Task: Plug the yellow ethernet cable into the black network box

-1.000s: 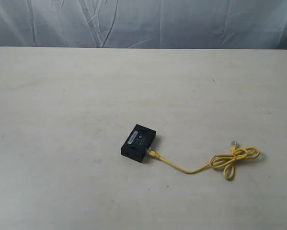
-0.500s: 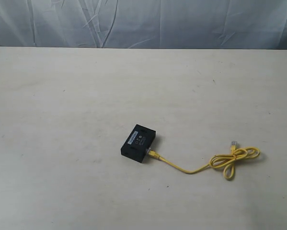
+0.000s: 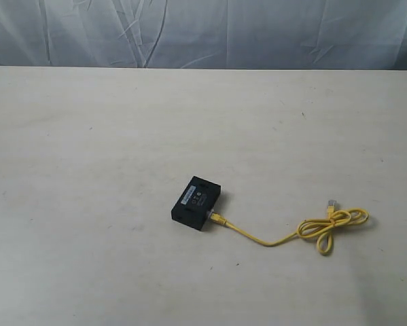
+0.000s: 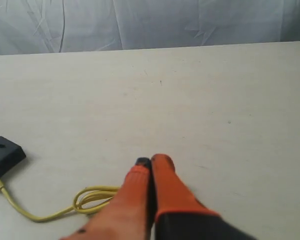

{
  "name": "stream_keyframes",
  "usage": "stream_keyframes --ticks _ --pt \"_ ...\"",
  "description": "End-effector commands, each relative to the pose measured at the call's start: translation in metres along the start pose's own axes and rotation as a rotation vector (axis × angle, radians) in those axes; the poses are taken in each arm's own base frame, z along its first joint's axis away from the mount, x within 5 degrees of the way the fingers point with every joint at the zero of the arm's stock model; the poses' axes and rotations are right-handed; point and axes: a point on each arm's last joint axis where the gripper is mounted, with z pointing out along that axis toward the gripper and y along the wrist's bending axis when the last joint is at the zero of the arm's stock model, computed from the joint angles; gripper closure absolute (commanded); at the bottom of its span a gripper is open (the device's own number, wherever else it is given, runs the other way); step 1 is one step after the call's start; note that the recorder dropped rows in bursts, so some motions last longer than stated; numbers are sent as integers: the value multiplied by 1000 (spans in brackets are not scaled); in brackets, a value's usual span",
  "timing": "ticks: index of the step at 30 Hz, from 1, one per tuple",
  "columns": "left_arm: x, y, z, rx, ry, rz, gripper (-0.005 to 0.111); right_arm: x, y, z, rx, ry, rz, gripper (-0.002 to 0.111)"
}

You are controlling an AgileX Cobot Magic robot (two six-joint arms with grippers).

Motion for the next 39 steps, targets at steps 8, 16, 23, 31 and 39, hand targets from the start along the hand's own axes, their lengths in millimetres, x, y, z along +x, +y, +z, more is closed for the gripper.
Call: stream_keyframes --ticks 8,16,23,31,39 --pt "0 0 -1 -4 -7 -5 107 1 -2 0 23 -11 -41 108" --pt "0 0 -1 -4 -7 -3 107 1 -1 0 1 -10 -68 108" --pt "0 0 -1 -4 -7 -3 107 1 -1 0 -4 -10 -74 108" --pt "0 0 -1 -4 -7 -3 107 0 -4 0 58 -14 -57 108" --pt "0 0 -1 -4 -7 -3 107 0 -5 0 63 -14 -55 108"
